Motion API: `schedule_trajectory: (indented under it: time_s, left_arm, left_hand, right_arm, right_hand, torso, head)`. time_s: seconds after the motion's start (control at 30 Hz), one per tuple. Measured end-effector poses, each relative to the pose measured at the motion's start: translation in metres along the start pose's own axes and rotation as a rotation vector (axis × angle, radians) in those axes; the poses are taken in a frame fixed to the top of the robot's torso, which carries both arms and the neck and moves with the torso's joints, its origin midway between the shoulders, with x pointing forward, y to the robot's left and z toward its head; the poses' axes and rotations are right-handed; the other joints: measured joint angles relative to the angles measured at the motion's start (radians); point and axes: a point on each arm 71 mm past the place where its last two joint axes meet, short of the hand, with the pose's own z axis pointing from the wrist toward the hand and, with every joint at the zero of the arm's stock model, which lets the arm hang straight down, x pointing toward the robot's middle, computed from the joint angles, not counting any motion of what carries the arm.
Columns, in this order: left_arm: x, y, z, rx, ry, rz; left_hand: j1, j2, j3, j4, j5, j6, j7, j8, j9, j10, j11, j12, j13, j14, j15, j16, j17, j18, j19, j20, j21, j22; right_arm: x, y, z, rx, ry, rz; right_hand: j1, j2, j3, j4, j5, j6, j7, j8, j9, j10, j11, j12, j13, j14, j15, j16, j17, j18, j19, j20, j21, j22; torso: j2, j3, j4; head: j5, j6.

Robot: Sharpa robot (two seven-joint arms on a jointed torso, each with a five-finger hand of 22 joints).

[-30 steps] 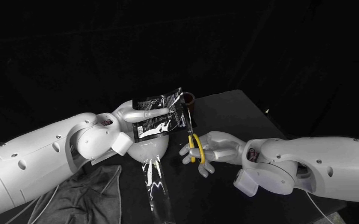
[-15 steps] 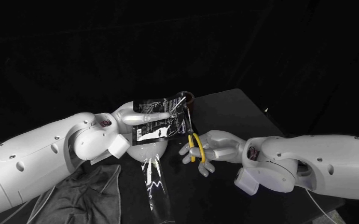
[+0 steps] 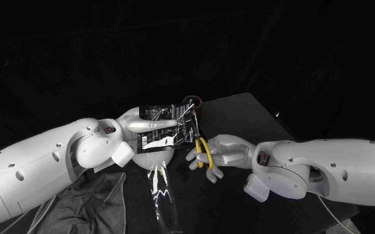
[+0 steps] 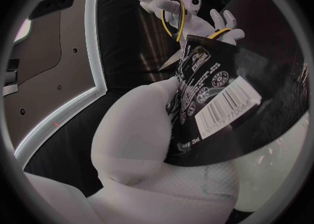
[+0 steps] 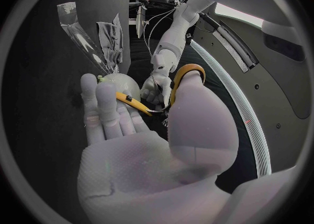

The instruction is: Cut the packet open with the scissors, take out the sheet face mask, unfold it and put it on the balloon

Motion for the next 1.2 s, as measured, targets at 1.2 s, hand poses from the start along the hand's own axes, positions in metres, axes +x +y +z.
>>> schedule_trajectory:
  time_s: [1.2]
  left_arm:
    - [0.000, 0.001, 0.001, -0.027, 0.002, 0.023]
  left_hand:
    - [0.003, 0.003, 0.000, 0.000, 0.000, -0.004, -0.003, 0.003, 0.014, 0.007, -0.007, 0.000, 0.001, 0.005, -0.002, 0.000, 0.003, -0.004, 0.003, -0.004, 0.000, -0.001]
  right_arm:
    - [-0.015, 0.006, 0.005, -0.012, -0.055, -0.026]
  right_hand:
    - [0.023, 0.197, 0.118, -0.007, -0.004, 0.131, 0.022, 0.104, -0.009, 0.195, -0.067, 0.085, 0.012, 0.149, -0.063, 0.070, 0.177, 0.007, 0.110, -0.052, 0.137, 0.064]
  torso:
    - [0.000, -0.0003, -0.0001]
  head:
    - [0.002, 0.000]
